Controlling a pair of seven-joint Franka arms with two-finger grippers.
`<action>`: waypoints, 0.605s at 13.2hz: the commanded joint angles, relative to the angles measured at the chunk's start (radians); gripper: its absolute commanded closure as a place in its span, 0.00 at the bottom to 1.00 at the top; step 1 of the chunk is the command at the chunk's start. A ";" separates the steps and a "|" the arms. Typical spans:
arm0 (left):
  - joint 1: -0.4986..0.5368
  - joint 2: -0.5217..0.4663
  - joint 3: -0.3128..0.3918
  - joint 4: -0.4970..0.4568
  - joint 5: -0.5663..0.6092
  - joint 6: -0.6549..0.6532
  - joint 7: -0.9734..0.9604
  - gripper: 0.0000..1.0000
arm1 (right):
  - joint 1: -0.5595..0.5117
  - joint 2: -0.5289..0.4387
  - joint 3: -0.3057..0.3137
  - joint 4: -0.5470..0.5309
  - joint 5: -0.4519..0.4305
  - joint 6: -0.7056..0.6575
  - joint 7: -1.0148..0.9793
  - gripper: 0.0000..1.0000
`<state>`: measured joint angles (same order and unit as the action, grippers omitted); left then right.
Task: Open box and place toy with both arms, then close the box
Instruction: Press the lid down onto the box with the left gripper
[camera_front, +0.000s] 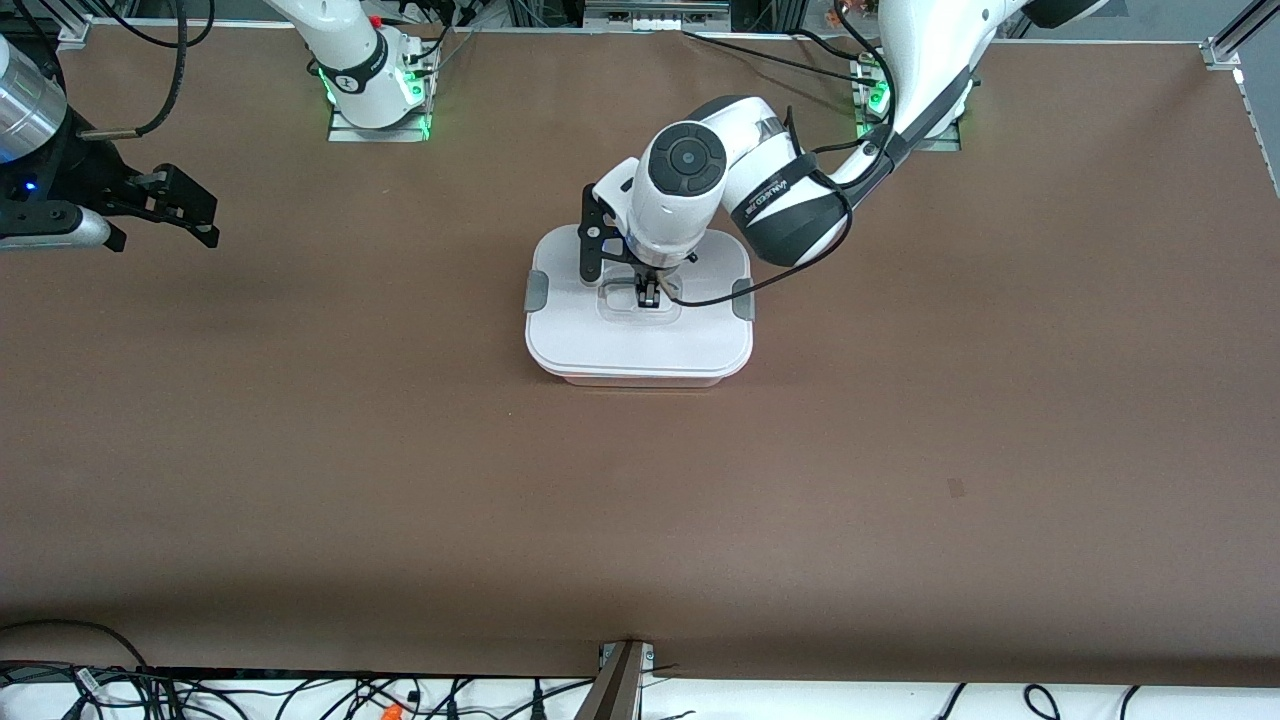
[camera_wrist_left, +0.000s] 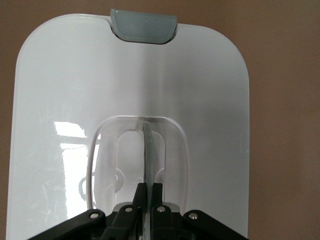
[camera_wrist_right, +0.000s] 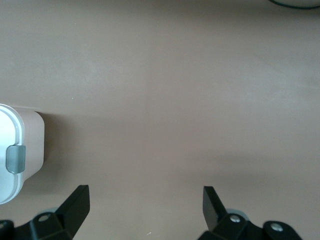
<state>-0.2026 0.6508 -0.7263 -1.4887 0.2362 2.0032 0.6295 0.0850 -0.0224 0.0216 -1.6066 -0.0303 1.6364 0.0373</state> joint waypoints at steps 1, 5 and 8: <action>-0.005 0.006 0.001 0.007 0.029 0.014 -0.022 1.00 | -0.010 0.007 0.004 0.022 0.020 -0.004 0.007 0.00; 0.006 -0.002 -0.001 0.004 0.018 0.000 -0.051 1.00 | -0.010 0.007 0.004 0.022 0.020 0.000 0.009 0.00; 0.006 -0.005 -0.004 0.001 0.017 -0.041 -0.111 1.00 | -0.010 0.007 0.004 0.020 0.020 0.000 0.007 0.00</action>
<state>-0.1992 0.6520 -0.7243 -1.4890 0.2362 1.9966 0.5730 0.0850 -0.0224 0.0216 -1.6065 -0.0302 1.6410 0.0373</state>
